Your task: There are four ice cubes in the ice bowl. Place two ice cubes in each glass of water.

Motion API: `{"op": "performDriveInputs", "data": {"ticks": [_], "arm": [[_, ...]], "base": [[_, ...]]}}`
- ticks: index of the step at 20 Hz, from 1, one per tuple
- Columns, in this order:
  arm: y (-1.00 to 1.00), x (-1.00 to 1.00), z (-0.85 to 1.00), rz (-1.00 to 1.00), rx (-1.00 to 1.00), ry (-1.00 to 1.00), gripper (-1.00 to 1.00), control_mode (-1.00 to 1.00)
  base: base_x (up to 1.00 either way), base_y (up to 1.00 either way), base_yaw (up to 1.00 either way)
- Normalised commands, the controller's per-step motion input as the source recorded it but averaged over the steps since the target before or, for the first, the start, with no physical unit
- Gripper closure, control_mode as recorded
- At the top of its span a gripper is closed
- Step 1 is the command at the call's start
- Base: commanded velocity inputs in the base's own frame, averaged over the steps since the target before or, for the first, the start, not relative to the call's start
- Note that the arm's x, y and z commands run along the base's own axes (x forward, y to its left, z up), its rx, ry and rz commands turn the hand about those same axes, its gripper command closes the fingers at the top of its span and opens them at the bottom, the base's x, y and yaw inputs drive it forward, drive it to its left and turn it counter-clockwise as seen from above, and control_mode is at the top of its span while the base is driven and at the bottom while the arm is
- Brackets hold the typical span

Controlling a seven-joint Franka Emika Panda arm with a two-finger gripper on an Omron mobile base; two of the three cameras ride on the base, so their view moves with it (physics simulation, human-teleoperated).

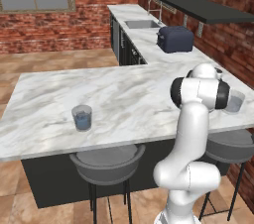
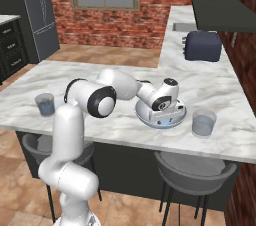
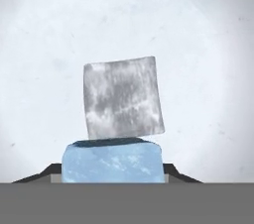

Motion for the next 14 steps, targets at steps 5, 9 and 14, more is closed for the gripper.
{"op": "performDriveInputs", "data": {"ticks": [5,9,14], "arm": [[-0.02,-0.19,0.25,0.0,0.02,-0.1,1.0,-1.0],[0.0,-0.1,0.79,0.0,0.04,-0.28,1.0,-1.0],[-0.03,-0.2,0.95,-0.11,0.0,-0.17,1.0,-1.0]], "base": [[0.0,0.0,0.0],[0.0,0.0,0.0],[0.0,0.0,0.0]]}}
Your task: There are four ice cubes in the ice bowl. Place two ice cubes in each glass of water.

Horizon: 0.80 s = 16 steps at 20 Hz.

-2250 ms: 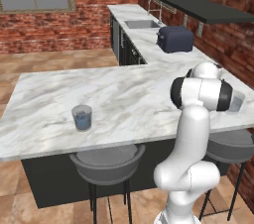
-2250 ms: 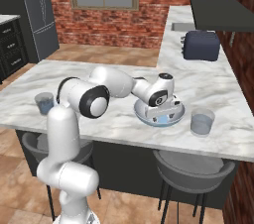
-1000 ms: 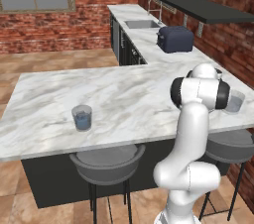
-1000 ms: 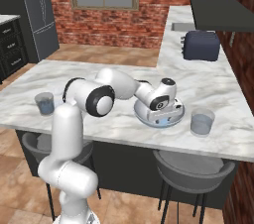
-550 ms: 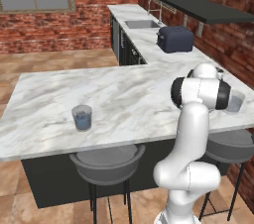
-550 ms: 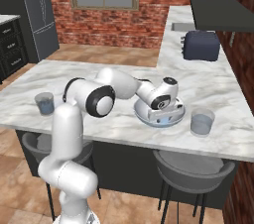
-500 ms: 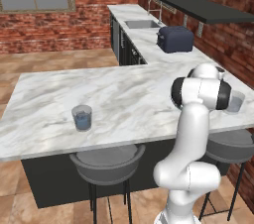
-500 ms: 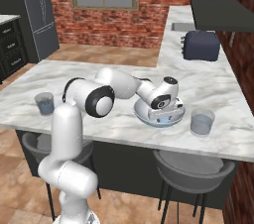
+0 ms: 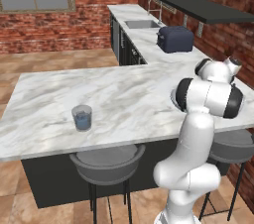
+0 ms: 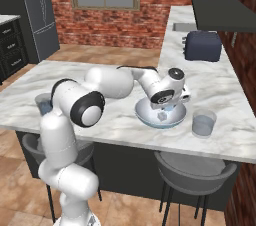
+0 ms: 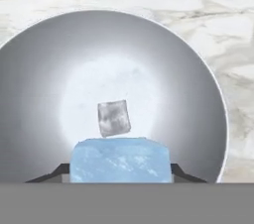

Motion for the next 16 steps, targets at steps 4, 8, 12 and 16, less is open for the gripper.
{"op": "performDriveInputs", "data": {"ticks": [4,8,12,16], "arm": [[-0.12,-0.29,0.89,-0.36,0.0,-0.03,1.0,-1.0],[-0.22,-0.3,0.83,-0.4,0.0,0.0,1.0,-1.0],[-0.43,-0.41,0.52,-0.43,0.03,0.0,1.0,-1.0],[-0.4,-0.47,0.11,-0.51,0.06,0.0,1.0,-1.0]], "base": [[0.0,0.0,0.0],[0.0,0.0,0.0],[0.0,0.0,0.0],[0.0,0.0,0.0]]}}
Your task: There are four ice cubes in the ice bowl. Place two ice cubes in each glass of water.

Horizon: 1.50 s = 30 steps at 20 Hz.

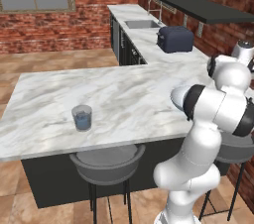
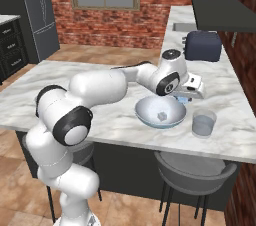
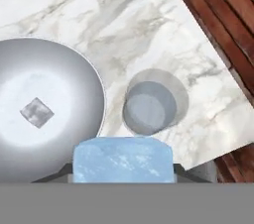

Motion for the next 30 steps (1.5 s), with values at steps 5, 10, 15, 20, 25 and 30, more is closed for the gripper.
{"op": "performDriveInputs", "data": {"ticks": [5,10,15,20,25,30], "arm": [[-0.23,-0.29,0.2,-0.48,0.06,0.0,1.0,-1.0],[-0.27,-0.06,0.07,-0.25,0.14,0.0,1.0,-1.0],[-0.4,0.15,0.0,-0.05,0.21,-0.04,1.0,-1.0],[-0.3,0.31,-0.02,0.0,0.12,-0.03,1.0,-1.0],[-0.1,0.37,-0.24,0.0,0.05,0.0,1.0,-1.0],[-0.17,0.33,-0.39,-0.01,0.0,0.0,1.0,-1.0]], "base": [[0.0,0.0,0.0],[0.0,0.0,0.0],[0.0,0.0,0.0],[0.0,0.0,0.0],[0.0,0.0,0.0],[0.0,0.0,0.0]]}}
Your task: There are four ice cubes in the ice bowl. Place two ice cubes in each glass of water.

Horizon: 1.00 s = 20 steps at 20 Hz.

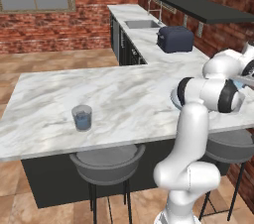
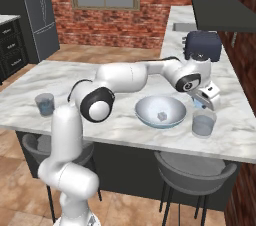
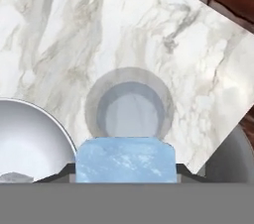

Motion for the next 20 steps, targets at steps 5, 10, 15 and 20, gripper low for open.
{"op": "performDriveInputs", "data": {"ticks": [5,10,15,20], "arm": [[-0.26,0.21,-0.32,-0.05,0.0,0.0,1.0,-1.0],[0.0,0.22,-0.24,0.0,0.0,0.0,1.0,-1.0],[0.0,0.14,-0.33,0.0,0.0,0.0,1.0,-1.0],[0.0,0.0,-0.22,-0.03,0.0,0.0,1.0,-1.0]], "base": [[0.0,0.0,0.0],[0.0,0.0,0.0],[0.0,0.0,0.0],[0.0,0.0,0.0]]}}
